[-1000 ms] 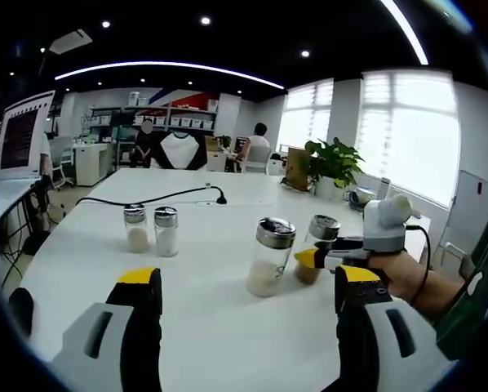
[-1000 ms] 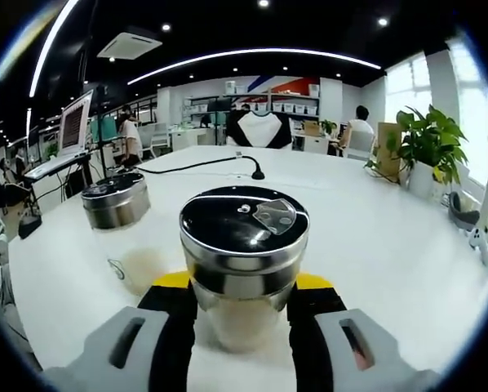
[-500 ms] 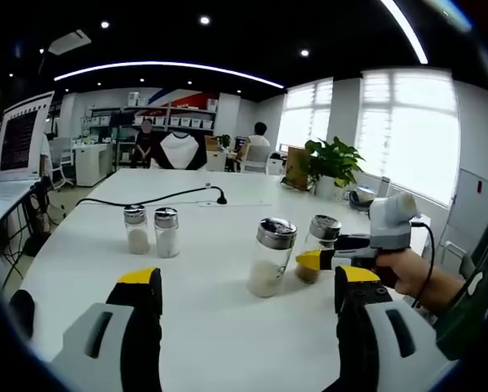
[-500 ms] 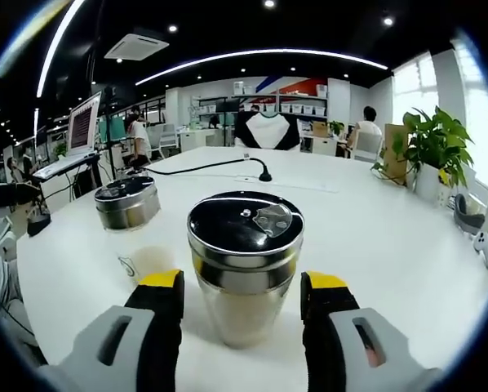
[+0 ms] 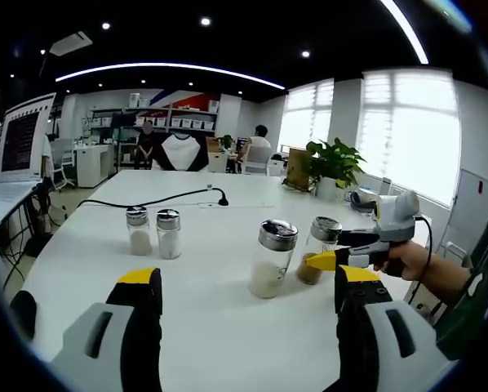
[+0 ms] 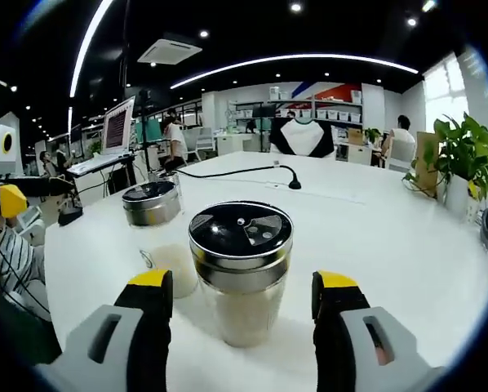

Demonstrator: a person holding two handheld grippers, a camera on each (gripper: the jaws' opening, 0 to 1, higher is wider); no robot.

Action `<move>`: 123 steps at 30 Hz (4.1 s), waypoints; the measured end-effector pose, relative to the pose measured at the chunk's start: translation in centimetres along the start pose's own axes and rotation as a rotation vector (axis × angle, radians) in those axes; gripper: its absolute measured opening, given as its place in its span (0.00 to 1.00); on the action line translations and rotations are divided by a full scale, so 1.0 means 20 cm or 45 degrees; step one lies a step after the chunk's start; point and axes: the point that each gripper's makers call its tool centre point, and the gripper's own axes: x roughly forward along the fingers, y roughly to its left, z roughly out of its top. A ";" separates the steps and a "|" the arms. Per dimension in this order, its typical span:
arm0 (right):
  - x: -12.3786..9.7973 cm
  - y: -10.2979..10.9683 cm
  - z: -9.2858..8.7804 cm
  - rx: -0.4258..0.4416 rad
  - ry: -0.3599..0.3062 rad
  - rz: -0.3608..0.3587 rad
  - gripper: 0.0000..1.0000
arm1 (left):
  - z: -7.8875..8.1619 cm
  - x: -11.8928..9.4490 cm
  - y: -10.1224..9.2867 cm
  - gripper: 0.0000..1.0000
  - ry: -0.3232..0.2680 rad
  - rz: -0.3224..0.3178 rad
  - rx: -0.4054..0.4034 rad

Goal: Rotate the seasoning bottle until the label or dispensing opening points toward the visible target arrow and the bottle remains upright within the marked orientation range

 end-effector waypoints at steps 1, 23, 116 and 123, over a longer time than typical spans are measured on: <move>0.00 0.00 -0.01 -0.033 0.016 0.020 0.72 | 0.00 0.00 0.00 0.92 0.000 -0.001 0.002; -0.02 0.10 0.04 -0.185 0.001 0.533 0.69 | 0.01 -0.03 0.01 0.92 -0.007 0.021 0.006; 0.04 0.03 -0.04 -0.202 0.084 0.303 0.41 | -0.04 -0.05 0.02 0.92 0.017 0.019 0.021; 0.05 0.03 -0.04 -0.184 0.092 0.267 0.41 | -0.05 -0.05 0.01 0.92 0.025 0.014 0.021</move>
